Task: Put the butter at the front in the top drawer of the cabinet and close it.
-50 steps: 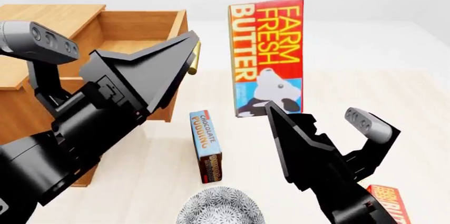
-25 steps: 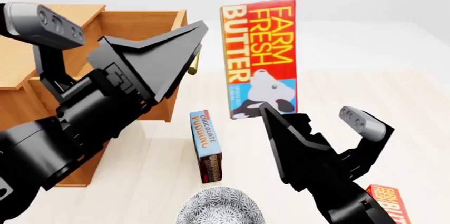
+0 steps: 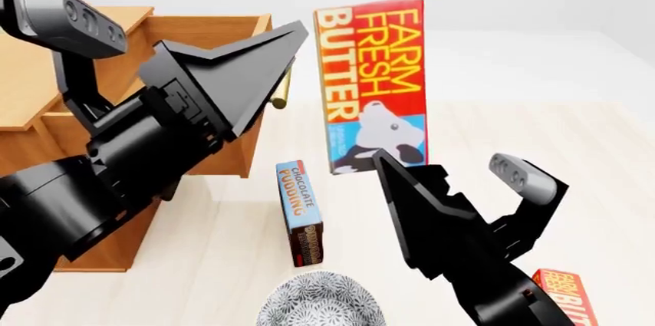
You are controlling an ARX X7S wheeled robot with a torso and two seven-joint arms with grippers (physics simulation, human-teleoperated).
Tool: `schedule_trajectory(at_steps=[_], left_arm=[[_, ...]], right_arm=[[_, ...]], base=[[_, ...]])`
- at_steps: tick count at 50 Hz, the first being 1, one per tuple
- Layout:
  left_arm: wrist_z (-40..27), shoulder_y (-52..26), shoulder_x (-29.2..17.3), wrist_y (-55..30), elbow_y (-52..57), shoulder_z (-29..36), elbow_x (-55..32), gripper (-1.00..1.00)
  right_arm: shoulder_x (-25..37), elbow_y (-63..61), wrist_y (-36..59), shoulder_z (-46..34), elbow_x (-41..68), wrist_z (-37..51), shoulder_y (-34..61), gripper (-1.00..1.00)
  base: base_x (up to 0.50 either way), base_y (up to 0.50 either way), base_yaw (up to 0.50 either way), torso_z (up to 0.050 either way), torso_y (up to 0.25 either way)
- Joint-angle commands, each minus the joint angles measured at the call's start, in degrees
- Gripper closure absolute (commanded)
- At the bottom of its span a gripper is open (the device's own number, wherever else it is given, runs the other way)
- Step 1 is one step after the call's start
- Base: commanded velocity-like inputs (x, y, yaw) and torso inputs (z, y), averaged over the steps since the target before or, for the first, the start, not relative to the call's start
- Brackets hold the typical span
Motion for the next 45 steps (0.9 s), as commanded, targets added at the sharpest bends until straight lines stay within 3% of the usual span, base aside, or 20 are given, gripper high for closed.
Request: schedule_trajectory(at_steps=[1,45], left_arm=[[0.3,-1.3,0.1,-0.9,-1.7,0.6,0.6,-1.00],[1.5,-5.6,2.7,-4.0,-5.8,3.8,2.8,-1.00]], right_arm=[[0.5,-1.5,-0.5,1.0,1.5,-1.3,-0.2,1.00],[0.9,-2.5,-0.3,-0.2,2.1,-1.4,-0.2,1.00]], base=[[0.00,0.00,0.00,0.010,0.000],[0.00,0.00,0.00,0.000,0.001]])
